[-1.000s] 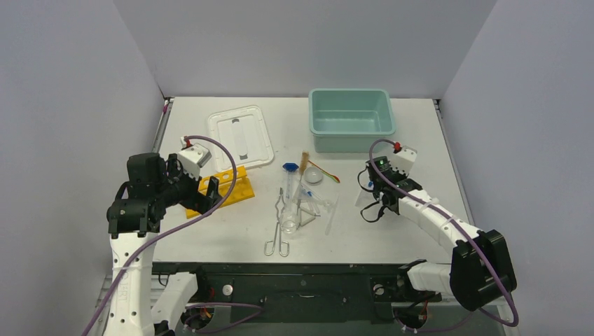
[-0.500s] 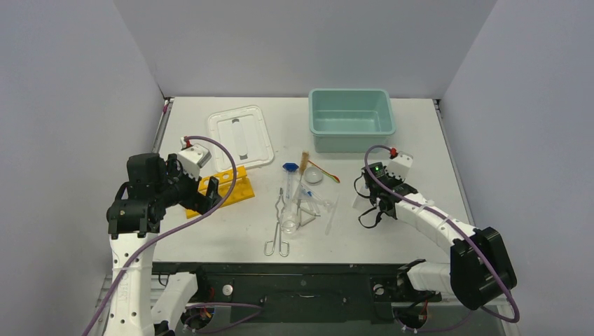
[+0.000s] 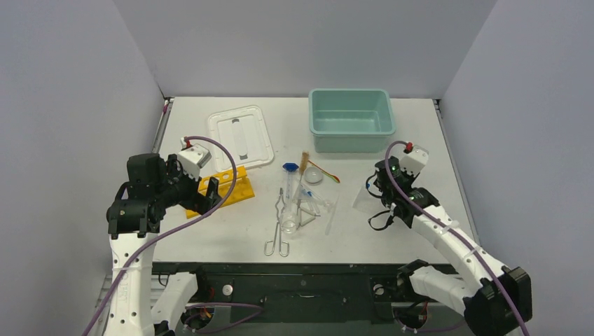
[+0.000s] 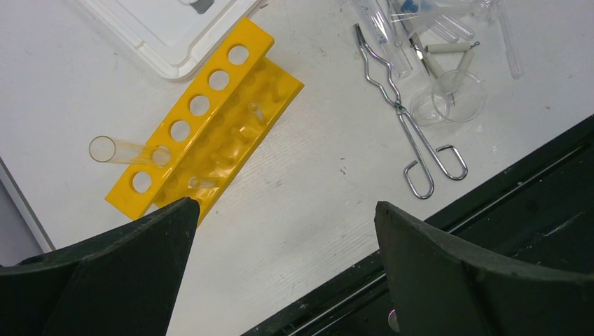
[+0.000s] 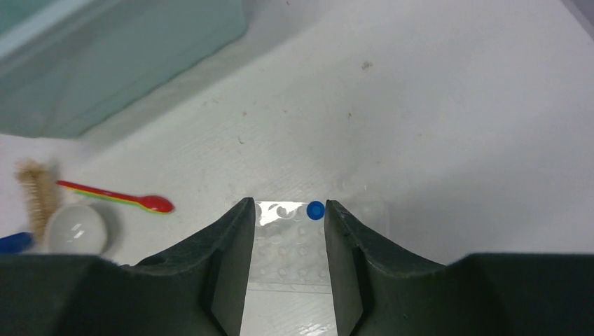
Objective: Organize the chemistry lab equipment
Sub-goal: Insert the test tube into the slot of the test tube rack.
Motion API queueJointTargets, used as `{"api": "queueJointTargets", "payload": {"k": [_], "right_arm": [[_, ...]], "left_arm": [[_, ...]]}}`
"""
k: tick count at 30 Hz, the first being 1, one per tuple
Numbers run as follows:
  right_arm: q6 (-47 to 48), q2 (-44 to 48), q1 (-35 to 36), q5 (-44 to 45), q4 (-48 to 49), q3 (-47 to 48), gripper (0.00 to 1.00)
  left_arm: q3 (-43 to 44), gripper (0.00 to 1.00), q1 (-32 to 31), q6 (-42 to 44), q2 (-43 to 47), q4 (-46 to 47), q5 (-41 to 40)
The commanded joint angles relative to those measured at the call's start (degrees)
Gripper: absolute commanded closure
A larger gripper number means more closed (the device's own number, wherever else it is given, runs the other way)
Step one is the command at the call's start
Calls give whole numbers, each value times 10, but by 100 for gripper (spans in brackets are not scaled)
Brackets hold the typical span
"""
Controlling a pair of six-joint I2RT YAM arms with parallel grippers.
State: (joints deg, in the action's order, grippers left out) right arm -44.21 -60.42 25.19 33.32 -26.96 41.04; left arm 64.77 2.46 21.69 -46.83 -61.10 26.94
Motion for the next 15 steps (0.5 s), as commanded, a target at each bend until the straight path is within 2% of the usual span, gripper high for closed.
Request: {"api": "queueJointTargets", "payload": {"k": [1,5,8,11,15], "right_arm": [[8,55,10,-9,-29,65,63],[7,66,61,-37,-22,82,66],[14,40,150,-54,14,90,67],[35,-45,226,-95,36,122,67],[58,-189,263,-139,10,198,70]], "left_arm": [[27,3,2,3,1,-2,7],[27,3,2,0,3,-3,11],[27,3,2,-4,2,-4,13],[24,3,2,-7,2,-5,15],[24,3,2,-6,0,-9,10]]}}
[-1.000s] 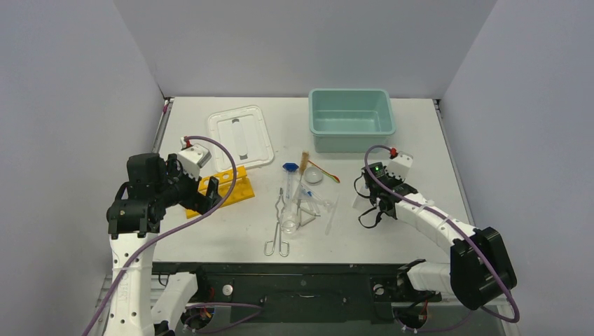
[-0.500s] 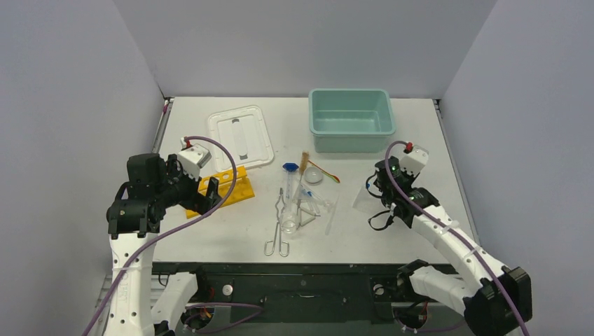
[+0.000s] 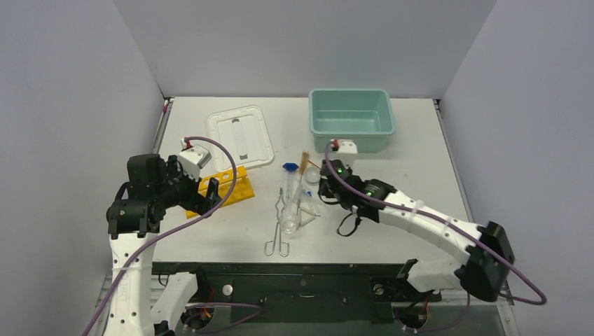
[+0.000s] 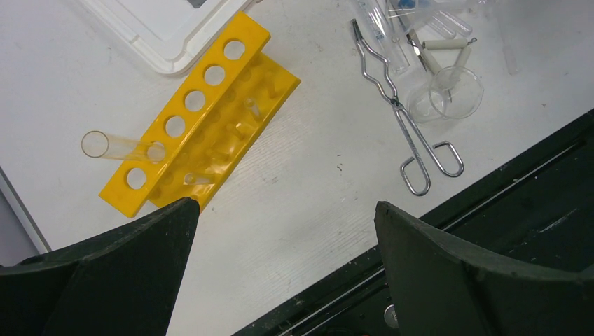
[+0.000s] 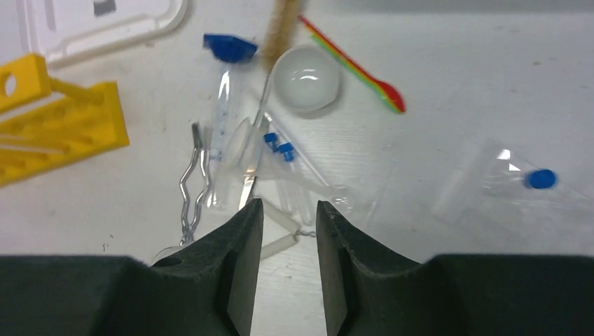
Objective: Organize the chemistry lab equipment
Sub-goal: Insert the test tube into the slot of the test tube rack.
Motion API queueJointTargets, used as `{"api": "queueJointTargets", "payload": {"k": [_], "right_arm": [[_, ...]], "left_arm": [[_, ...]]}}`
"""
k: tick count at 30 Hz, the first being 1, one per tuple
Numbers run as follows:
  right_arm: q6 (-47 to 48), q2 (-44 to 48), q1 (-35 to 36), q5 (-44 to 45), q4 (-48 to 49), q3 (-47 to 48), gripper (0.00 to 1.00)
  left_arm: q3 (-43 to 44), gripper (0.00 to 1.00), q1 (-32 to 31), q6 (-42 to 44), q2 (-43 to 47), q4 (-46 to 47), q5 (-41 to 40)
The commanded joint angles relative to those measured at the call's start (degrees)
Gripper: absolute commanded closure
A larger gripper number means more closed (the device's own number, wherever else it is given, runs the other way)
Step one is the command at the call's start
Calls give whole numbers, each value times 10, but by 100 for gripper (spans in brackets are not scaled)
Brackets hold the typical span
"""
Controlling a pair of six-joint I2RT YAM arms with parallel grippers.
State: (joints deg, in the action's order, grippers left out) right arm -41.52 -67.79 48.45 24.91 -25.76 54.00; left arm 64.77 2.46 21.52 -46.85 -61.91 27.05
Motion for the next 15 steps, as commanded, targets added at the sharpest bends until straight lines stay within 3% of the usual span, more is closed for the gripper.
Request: {"api": "queueJointTargets", "payload": {"k": [1,7,15], "right_arm": [[37,-152,33,-59,-3,79,72],[46,-232,35,-92,18,122,75],[27,-285,38,-161,67,93,79]], "left_arm": [[24,3,2,-4,0,-2,9],[27,3,2,2,-1,-9,2],[25,4,2,5,-9,-5,1]]}}
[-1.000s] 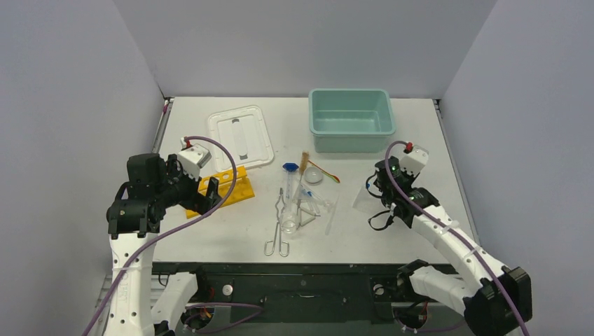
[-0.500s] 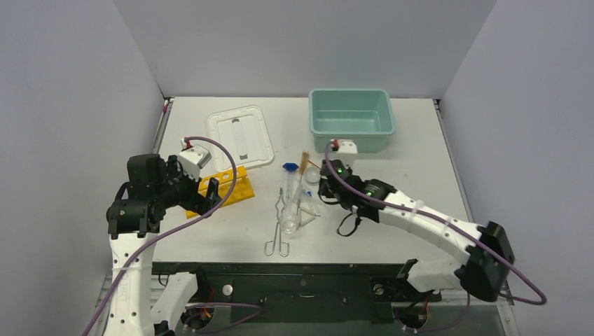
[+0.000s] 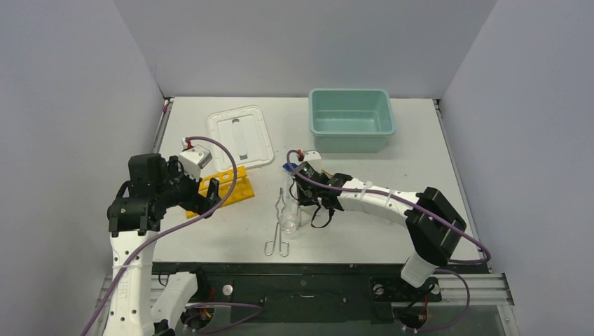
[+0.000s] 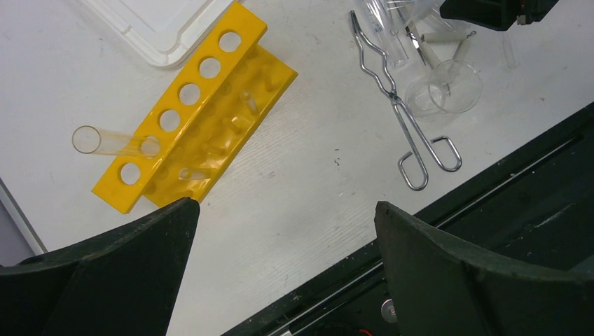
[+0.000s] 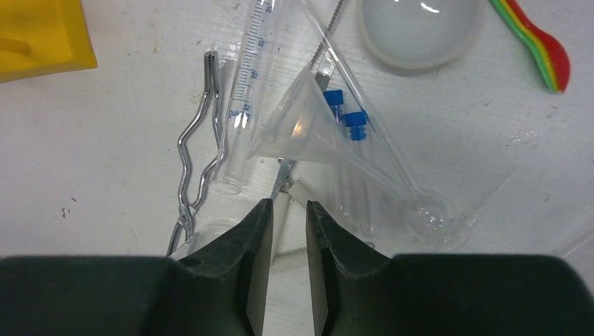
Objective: Organize the chemistry lab equipment
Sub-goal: Insert the test tube into the slot of the test tube rack, then pick up the test tube at the center of the board.
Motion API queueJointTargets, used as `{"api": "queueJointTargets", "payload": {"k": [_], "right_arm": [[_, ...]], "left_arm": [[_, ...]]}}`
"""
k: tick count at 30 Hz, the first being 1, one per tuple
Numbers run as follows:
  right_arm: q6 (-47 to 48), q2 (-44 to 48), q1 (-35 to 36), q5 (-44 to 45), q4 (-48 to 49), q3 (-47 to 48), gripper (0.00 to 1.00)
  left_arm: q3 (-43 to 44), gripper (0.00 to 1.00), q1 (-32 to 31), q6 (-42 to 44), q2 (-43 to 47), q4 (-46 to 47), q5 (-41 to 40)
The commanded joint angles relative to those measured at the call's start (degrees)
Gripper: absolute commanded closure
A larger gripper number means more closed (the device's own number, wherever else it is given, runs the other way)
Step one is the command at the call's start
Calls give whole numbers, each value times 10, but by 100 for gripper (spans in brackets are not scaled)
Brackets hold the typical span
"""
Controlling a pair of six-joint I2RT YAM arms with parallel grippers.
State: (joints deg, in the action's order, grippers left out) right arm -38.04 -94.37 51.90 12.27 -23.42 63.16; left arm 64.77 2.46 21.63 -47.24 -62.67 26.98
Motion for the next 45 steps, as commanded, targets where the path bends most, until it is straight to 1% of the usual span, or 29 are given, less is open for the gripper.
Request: {"api": "queueJointTargets", "payload": {"k": [1,6,13,19,31,45], "right_arm": [[-9,-24,3,-33,47,-1,79],[-10,-53,-1,-1,52,-3,78],[-6,-62,-10,54,49,5,76],[0,-73,-12,82,40,11,75],[-11,-87,-8,82,50,-10,75],[-22,-113,-5,71,61,-14,80]], "left_arm": [[25,4,2,4,-6,3,2],[24,3,2,8,-3,2,-2],[25,3,2,12,2,-3,-7],[22,4,2,12,3,-2,-7],[24,3,2,15,4,-3,-10],[34,4,2,18,3,-10,-13]]}}
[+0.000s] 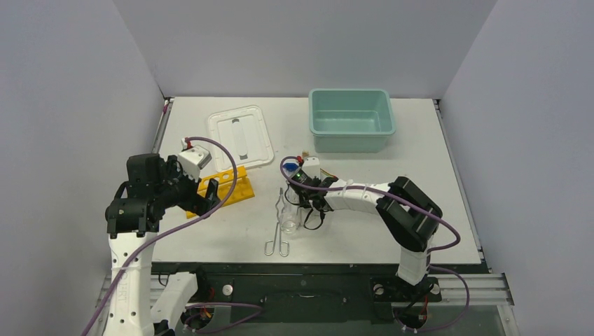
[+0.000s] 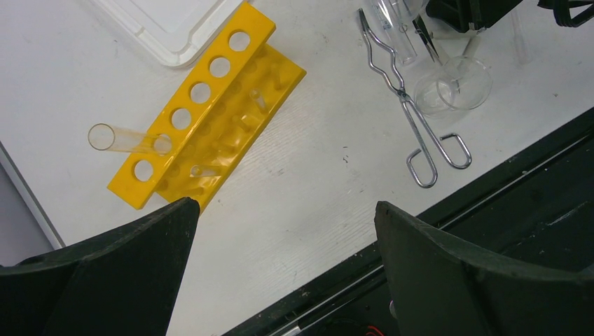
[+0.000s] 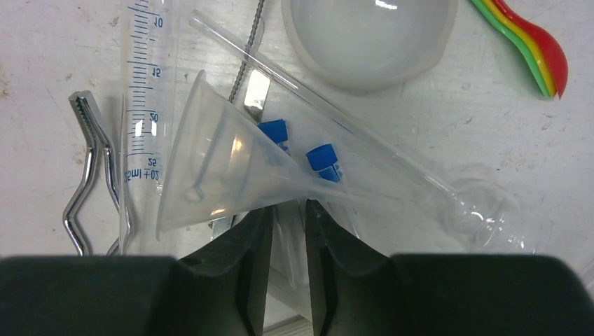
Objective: Organize the chemistry lab equipment
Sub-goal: Pick up the test tube at the center of the board.
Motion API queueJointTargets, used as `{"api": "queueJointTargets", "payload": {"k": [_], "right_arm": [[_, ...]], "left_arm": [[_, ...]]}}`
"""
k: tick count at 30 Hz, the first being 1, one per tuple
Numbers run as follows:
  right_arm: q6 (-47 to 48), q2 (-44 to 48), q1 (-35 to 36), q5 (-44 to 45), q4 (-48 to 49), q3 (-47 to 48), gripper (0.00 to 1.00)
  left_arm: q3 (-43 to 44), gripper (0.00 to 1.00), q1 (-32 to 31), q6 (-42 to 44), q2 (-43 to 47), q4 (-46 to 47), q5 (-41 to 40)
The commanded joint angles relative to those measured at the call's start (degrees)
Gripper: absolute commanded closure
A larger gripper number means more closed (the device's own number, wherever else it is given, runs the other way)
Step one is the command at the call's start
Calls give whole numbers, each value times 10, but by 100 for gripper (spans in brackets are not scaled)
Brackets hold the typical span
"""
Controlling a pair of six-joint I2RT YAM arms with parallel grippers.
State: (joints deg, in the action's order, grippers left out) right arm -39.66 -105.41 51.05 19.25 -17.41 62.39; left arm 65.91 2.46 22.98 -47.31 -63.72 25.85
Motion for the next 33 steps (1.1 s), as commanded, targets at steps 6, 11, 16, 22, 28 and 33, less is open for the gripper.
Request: {"api": "queueJointTargets", "payload": {"k": [6,11,16,22,28,33], "right_arm": [[-6,-3,8,0,-4,-3,89],[-3,29,12,-3,-11,-5,100],[15,81,12,-36,-53,16,100],[19,109,4,-85,-117,41,100],[16,138,0,-104,-136,39,100],[12,151,-9,-96,-160,58,100]], "left_arm": [[24,3,3,4,2,2,1],[27,3,2,-1,1,1,12],[37,3,2,-9,-4,-5,38],[35,3,2,-14,-4,-3,50],[26,3,2,-18,3,-4,62],[24,3,2,-23,3,-4,78]]}}
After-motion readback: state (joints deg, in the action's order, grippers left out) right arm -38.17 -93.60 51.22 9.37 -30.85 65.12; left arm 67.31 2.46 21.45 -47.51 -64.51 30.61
